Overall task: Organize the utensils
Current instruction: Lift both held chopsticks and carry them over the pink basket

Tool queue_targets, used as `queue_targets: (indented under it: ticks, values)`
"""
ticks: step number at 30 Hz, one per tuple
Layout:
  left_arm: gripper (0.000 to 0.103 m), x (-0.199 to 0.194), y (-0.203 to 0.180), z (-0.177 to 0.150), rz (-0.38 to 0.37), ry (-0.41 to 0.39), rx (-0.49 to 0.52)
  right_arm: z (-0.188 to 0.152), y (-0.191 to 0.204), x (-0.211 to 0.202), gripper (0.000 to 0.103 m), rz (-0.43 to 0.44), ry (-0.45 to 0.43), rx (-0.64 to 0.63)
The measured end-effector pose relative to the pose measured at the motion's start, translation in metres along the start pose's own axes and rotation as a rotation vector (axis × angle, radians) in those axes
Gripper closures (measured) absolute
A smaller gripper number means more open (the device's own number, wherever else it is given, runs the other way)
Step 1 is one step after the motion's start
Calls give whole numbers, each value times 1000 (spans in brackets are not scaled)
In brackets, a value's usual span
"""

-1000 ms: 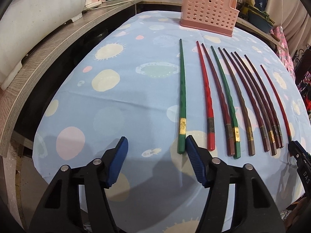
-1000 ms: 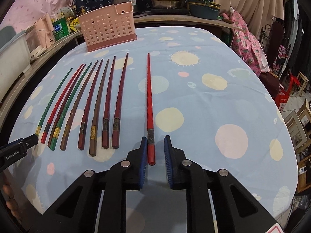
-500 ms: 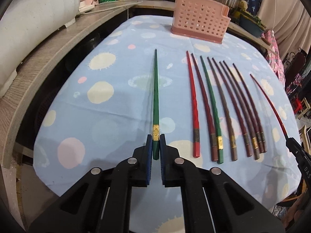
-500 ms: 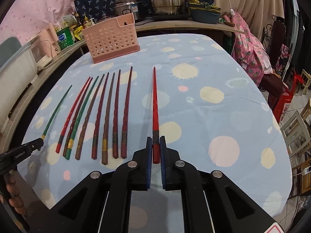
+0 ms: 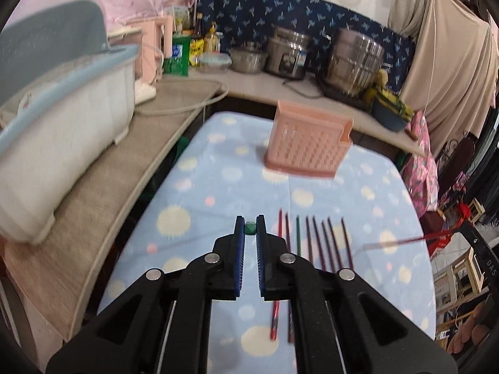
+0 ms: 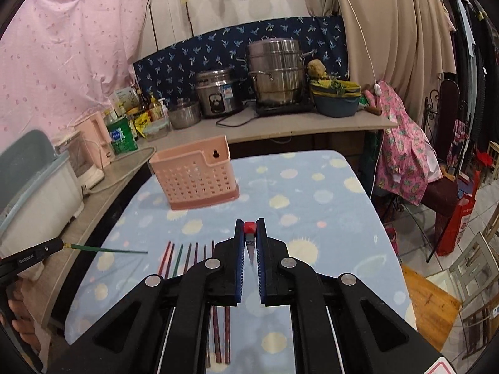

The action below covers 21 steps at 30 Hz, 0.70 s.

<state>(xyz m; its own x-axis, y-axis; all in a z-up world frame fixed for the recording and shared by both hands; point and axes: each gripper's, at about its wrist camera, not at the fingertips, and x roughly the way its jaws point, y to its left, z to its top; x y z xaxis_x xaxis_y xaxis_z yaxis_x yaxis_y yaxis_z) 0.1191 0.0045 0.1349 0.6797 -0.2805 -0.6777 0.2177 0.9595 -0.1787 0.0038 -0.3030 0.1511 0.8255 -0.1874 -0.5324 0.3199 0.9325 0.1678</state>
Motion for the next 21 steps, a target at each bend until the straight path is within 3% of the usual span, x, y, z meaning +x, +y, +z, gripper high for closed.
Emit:
queue_targets:
  ticks: [8, 21]
  values:
    - [96, 8, -19, 91, -27, -102, -11, 70, -5, 28, 96, 59, -71, 55]
    - [96, 11, -49, 219, -76, -351, -83, 193, 24, 77, 96, 145, -257, 97]
